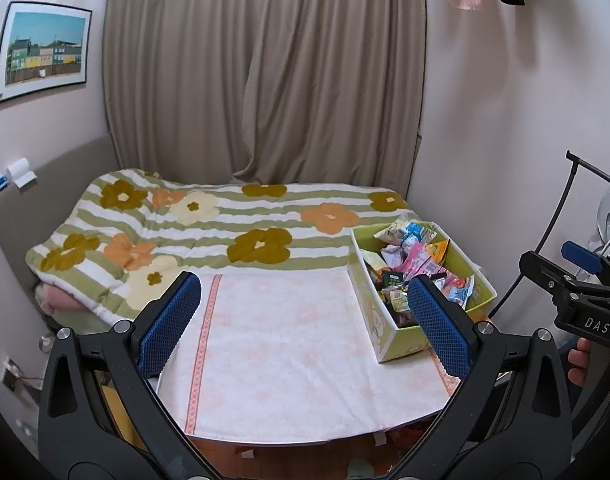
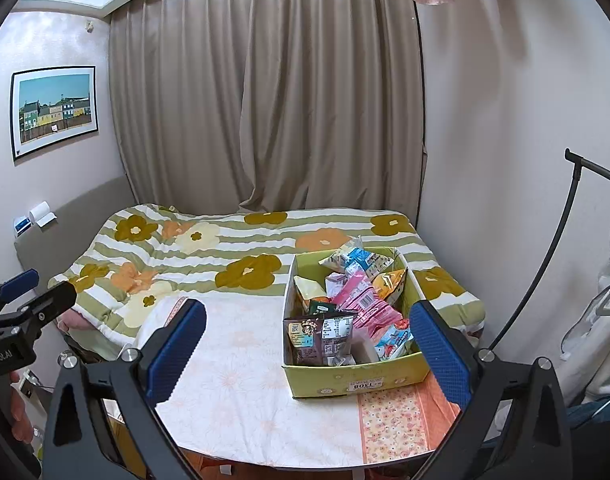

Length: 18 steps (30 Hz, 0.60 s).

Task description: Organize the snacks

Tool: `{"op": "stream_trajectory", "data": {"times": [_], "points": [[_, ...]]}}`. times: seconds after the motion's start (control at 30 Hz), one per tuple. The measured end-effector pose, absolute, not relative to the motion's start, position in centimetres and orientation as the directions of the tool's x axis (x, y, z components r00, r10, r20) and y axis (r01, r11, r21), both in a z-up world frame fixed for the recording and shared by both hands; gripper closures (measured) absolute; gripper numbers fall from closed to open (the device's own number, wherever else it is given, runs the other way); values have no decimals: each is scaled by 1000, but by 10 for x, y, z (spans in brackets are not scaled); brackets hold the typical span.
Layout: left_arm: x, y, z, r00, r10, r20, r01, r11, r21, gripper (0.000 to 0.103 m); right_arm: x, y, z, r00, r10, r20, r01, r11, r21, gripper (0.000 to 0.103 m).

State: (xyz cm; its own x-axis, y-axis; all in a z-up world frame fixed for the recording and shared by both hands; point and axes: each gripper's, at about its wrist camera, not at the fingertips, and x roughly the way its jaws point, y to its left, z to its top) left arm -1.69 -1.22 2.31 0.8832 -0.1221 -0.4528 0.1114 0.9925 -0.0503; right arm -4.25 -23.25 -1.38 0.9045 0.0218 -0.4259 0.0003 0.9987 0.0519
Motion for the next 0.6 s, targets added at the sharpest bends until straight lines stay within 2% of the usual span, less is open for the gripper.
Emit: {"op": "stream_trajectory", "data": {"times": [0.6], "points": [[-11, -18, 24, 883, -111, -456, 107, 994, -34, 0, -40, -234, -14, 903, 22, -430, 1, 999, 54, 2]]}}
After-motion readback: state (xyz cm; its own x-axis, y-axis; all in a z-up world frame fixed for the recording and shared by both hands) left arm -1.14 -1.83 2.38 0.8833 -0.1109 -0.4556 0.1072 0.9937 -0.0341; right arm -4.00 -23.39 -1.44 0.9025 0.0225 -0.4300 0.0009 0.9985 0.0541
